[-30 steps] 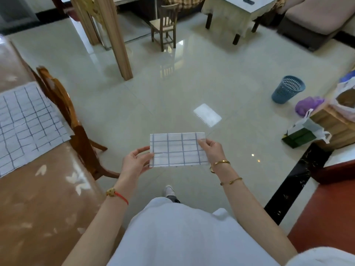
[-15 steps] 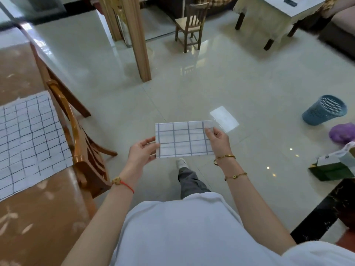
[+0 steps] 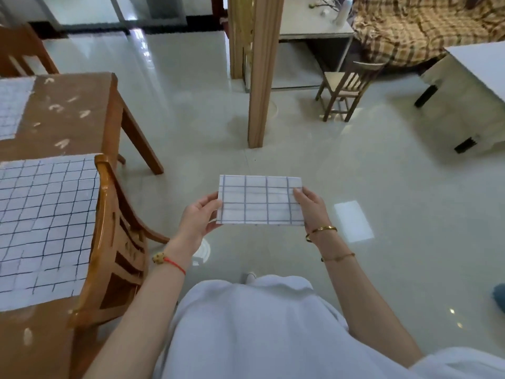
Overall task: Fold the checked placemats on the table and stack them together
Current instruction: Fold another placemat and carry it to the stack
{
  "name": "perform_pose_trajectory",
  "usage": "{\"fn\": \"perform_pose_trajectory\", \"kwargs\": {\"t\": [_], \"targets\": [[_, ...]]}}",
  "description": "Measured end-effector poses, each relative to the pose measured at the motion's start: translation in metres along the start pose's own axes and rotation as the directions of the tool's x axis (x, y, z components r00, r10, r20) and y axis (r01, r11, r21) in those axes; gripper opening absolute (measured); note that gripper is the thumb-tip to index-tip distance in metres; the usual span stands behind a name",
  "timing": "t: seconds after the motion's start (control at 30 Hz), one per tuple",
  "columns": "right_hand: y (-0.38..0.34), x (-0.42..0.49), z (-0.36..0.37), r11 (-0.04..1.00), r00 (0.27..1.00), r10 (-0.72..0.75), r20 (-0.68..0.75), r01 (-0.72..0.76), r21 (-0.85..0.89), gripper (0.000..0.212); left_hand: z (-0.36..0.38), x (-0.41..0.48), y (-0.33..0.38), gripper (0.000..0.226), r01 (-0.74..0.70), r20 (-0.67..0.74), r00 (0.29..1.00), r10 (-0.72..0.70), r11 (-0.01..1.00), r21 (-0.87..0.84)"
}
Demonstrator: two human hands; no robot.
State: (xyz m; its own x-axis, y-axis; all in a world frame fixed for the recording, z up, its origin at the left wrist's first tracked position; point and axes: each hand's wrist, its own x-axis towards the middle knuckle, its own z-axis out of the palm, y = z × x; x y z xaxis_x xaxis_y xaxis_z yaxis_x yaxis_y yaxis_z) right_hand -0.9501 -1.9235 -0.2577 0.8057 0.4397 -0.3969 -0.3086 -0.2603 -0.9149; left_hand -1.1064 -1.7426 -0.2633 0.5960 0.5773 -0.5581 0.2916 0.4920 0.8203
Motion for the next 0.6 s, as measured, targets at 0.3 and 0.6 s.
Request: {"fn": "perform_pose_trajectory", "kwargs": {"t": [0.3, 0.6], "targets": [[-0.052, 0.127, 0.045, 0.999, 0.988, 0.014, 0.154, -0.008, -0.041, 0.022, 0.013, 0.092, 0.057, 0.014, 0.006, -0.200, 0.979, -0.022, 0.997, -0.082], [-0.103, 0.270, 0.123, 0.992, 0.977, 0.043, 0.208, -0.018, -0.124, 0.018, -0.014, 0.216, 0.134, 0.017, -0.034, -0.265, 0.964, 0.005, 0.994, -0.106]]}}
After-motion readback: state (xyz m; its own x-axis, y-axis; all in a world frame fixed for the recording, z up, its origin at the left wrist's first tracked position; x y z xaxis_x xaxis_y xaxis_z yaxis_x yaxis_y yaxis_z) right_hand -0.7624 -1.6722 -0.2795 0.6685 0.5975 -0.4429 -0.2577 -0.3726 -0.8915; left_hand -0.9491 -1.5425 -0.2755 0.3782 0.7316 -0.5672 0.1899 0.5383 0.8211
